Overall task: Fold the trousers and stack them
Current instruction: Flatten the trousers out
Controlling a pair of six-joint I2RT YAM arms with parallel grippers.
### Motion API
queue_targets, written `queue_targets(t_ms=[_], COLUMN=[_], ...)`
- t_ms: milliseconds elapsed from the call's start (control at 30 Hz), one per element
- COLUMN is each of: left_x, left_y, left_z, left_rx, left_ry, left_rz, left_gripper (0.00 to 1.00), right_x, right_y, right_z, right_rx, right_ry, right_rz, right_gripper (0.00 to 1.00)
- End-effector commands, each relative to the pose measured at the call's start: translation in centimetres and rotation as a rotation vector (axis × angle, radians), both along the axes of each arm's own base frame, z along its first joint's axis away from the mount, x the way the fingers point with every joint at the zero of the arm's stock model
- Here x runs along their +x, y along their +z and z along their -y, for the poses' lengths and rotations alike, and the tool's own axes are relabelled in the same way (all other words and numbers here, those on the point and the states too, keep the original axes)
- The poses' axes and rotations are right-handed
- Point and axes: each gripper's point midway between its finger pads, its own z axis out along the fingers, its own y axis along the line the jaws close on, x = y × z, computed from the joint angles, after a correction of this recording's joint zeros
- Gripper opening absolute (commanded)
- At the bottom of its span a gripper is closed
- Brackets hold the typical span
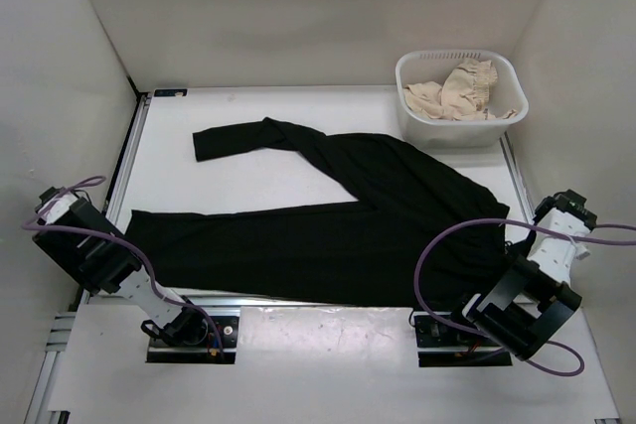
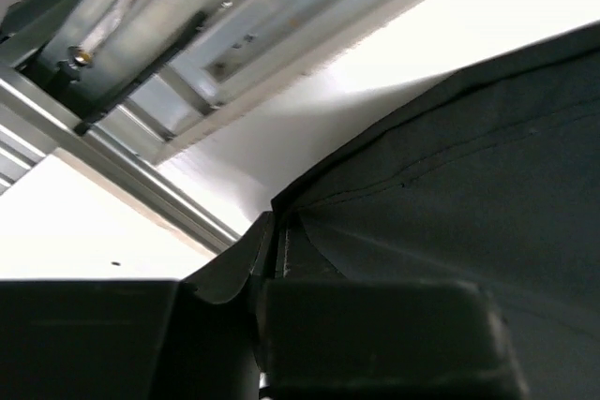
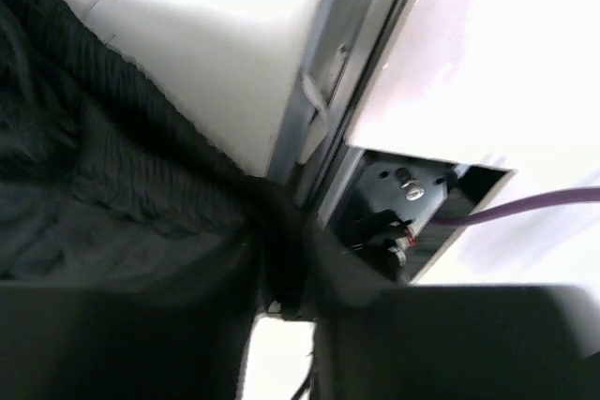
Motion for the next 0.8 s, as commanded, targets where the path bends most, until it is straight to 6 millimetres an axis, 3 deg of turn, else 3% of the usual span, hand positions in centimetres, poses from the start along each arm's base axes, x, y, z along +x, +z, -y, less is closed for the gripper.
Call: queue_targets(t_ms=[0, 67, 100, 200, 233, 267, 300, 333, 367, 433, 567, 600, 667, 700, 733, 767], left_x=[-1.4, -1.7, -1.4, 0.6, 1.8, 2.4, 4.3, 5.6, 6.3, 8.6, 13.4, 15.5, 20.0, 22.7, 25.6, 27.7], left_y=[0.7, 0.5, 0.4, 2.7, 4.1, 5.3, 7.2, 9.0, 9.6, 12.3, 13.9, 13.4, 15.5, 14.3, 16.0, 16.2], left_z=[-2.1, -1.7, -1.5, -1.0, -0.2, -0.8, -0.7, -0.4, -0.4, 1.2, 6.2, 8.5, 10.8, 12.7, 12.9, 13.4], left_rx=[0.109, 0.095, 0.081, 0.060, 0.042, 0.078, 0.090, 0.118, 0.115, 0.121, 0.017, -0.041, -0.090, -0.136, -0.102, -0.096], left_ry=[0.056, 0.056, 0.054, 0.033, 0.009, 0.006, -0.030, -0.065, -0.073, -0.148, -0.333, -0.414, -0.529, -0.599, -0.649, -0.684], left_rz=[-0.008, -0.020, -0.003, 0.099, 0.159, 0.189, 0.264, 0.327, 0.360, 0.472, 0.582, 0.588, 0.706, 0.708, 0.764, 0.785], left_gripper=[0.15, 0.34, 0.56, 0.74, 0.77, 0.78, 0.78, 0.82, 0.82, 0.85, 0.89, 0.89, 0.89, 0.89, 0.90, 0.92], right_x=[-0.9, -0.8, -0.3, 1.6, 2.7, 3.3, 3.1, 4.2, 4.5, 5.6, 8.3, 9.3, 12.2, 13.3, 14.6, 15.9], right_y=[0.1, 0.0, 0.2, 0.5, 1.1, 1.7, 2.3, 3.7, 4.4, 6.0, 6.9, 6.7, 6.8, 6.7, 6.7, 5.9], right_z=[1.0, 1.2, 1.3, 0.3, 0.1, 0.2, 0.6, 0.9, 1.1, 1.1, 0.4, 0.1, -0.1, -0.2, -0.3, -0.5], right_rx=[-0.051, -0.048, -0.048, 0.019, 0.012, -0.008, -0.048, -0.088, -0.116, -0.149, -0.122, -0.109, -0.100, -0.090, -0.087, -0.060], right_ry=[-0.030, -0.006, 0.006, 0.084, 0.122, 0.148, 0.169, 0.216, 0.233, 0.261, 0.272, 0.285, 0.324, 0.336, 0.352, 0.367], right_rz=[-0.047, -0.051, -0.031, 0.057, 0.084, 0.095, 0.062, 0.070, 0.068, 0.095, 0.186, 0.204, 0.255, 0.270, 0.291, 0.282], right_gripper=[0.35, 0.78, 0.80, 0.84, 0.86, 0.86, 0.86, 0.86, 0.86, 0.88, 0.88, 0.88, 0.88, 0.88, 0.88, 0.88])
